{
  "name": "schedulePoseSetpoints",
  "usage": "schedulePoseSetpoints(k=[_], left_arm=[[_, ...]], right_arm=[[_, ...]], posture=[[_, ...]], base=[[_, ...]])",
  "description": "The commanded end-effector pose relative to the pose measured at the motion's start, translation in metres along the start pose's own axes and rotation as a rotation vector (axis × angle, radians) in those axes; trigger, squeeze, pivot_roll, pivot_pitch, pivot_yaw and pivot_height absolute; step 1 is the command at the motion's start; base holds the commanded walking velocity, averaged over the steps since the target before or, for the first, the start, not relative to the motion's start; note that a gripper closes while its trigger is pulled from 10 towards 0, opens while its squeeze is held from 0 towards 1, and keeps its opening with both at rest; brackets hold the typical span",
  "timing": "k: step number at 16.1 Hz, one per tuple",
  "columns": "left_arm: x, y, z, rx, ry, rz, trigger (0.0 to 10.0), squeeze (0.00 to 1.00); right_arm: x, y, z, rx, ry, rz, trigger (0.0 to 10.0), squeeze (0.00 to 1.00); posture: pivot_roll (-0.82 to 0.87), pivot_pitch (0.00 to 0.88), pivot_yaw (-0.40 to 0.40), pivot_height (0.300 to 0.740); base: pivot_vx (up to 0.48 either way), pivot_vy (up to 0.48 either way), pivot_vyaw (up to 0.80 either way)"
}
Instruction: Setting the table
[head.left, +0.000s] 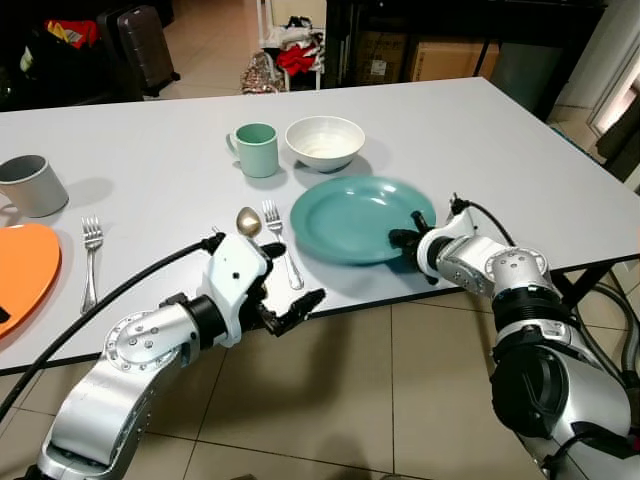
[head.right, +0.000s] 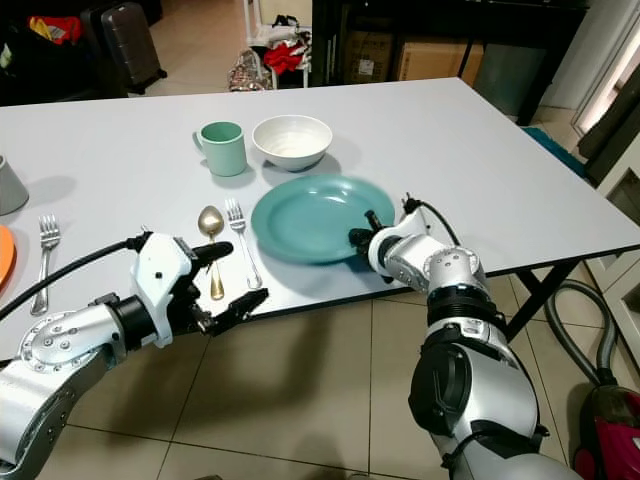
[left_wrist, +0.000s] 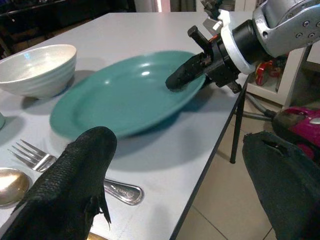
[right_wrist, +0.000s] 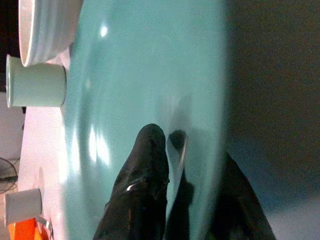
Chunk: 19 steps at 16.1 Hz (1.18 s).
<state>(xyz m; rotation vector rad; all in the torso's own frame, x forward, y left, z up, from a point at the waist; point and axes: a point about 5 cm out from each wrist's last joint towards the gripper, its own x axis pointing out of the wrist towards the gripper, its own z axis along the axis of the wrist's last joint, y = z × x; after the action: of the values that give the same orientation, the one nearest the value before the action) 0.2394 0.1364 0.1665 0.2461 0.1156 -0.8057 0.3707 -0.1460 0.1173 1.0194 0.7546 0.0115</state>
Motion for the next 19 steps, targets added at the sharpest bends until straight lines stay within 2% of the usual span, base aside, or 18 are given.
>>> schedulePoseSetpoints(k=[1, 8, 13, 15, 17, 18, 19], left_arm=[[0.0, 0.0, 0.004, 0.02, -0.002, -0.01, 10.0, 0.06], [0.004, 0.003, 0.005, 0.028, -0.011, -0.01, 10.0, 0.06], [0.006, 0.003, 0.005, 0.03, -0.015, -0.013, 10.0, 0.07], [0.006, 0.003, 0.004, 0.031, -0.017, -0.014, 10.0, 0.06], [0.002, 0.004, 0.004, 0.029, -0.02, 0.004, 10.0, 0.07], [0.0, 0.005, 0.004, 0.02, -0.025, 0.02, 10.0, 0.06], [-0.002, 0.005, 0.004, 0.011, -0.031, 0.035, 10.0, 0.06]], right_arm=[[-0.002, 0.01, 0.006, -0.019, -0.003, 0.024, 10.0, 1.0], [-0.011, 0.007, 0.023, -0.09, -0.021, -0.003, 10.0, 1.0], [-0.021, -0.009, 0.037, -0.119, -0.049, -0.056, 10.0, 1.0], [-0.034, -0.019, 0.045, -0.122, -0.05, -0.062, 10.0, 1.0], [-0.057, -0.024, 0.054, -0.145, -0.061, -0.047, 10.0, 1.0], [-0.071, -0.027, 0.057, -0.206, -0.089, -0.055, 10.0, 1.0], [-0.083, -0.03, 0.058, -0.275, -0.124, -0.072, 10.0, 0.89]], posture=[[0.0, 0.034, -0.003, 0.74], [-0.01, 0.017, 0.002, 0.74], [-0.02, 0.002, 0.004, 0.74], [-0.02, 0.0, 0.003, 0.74], [-0.02, 0.0, -0.008, 0.74], [-0.03, 0.0, -0.005, 0.74], [-0.04, 0.0, 0.002, 0.74]], base=[[0.0, 0.0, 0.0], [0.0, 0.0, 0.0], [0.0, 0.0, 0.0], [0.0, 0.0, 0.0], [0.0, 0.0, 0.0], [0.0, 0.0, 0.0], [0.0, 0.0, 0.0]])
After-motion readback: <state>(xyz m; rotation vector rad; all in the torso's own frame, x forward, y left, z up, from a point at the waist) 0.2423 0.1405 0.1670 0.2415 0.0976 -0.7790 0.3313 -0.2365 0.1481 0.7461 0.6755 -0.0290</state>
